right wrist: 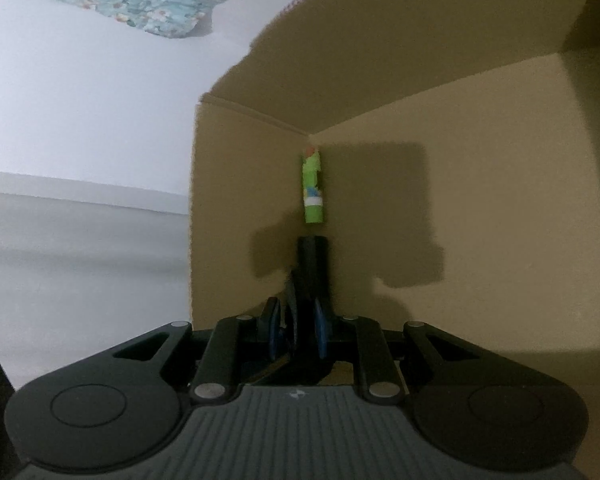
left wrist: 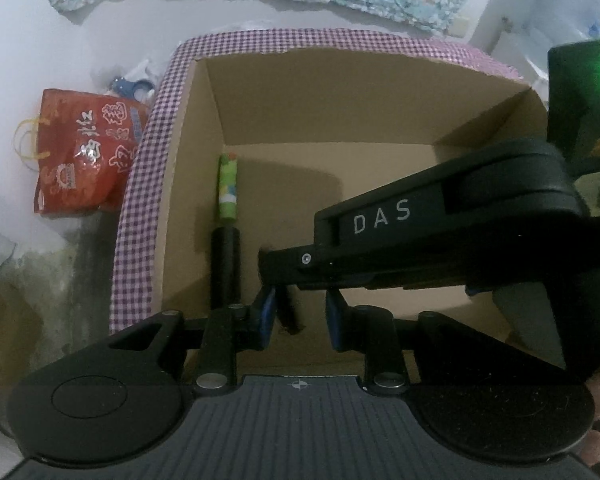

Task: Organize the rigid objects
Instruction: 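Carry the black object into the box and open the right tool, then withdraw the right tool from the box over the table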

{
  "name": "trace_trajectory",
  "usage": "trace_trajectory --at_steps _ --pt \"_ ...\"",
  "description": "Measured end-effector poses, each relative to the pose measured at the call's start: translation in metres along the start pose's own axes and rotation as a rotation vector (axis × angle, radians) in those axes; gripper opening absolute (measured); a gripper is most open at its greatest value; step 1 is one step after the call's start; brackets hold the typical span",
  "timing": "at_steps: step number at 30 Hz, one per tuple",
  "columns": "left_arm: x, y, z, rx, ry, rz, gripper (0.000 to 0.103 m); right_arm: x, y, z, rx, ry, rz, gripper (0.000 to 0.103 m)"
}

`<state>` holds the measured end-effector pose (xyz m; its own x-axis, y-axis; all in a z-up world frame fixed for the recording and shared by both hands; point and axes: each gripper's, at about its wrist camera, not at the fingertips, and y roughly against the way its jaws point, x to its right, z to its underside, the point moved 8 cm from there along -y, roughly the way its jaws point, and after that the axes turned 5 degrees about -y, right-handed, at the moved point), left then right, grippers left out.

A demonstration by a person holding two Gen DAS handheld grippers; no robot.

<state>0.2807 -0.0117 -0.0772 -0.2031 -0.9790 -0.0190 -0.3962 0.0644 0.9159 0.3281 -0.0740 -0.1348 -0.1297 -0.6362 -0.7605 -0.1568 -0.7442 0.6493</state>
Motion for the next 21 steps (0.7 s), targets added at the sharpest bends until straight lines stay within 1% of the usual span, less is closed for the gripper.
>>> trace_trajectory --at_steps 6,13,16,21 --pt "0.002 0.013 -0.003 0.033 0.012 0.0 0.031 -0.004 0.01 0.002 0.016 -0.011 -0.01 0.021" --pt "0.006 0.041 0.0 0.102 0.019 0.02 0.035 -0.011 0.055 0.012 0.07 0.013 -0.056 0.022" --pt "0.008 0.059 0.005 0.138 0.025 0.035 0.038 -0.015 0.08 0.024 0.109 0.032 -0.089 0.022" --pt "0.012 0.091 0.023 0.212 0.022 0.055 0.048 -0.02 0.128 0.059 0.206 0.075 -0.144 0.022"
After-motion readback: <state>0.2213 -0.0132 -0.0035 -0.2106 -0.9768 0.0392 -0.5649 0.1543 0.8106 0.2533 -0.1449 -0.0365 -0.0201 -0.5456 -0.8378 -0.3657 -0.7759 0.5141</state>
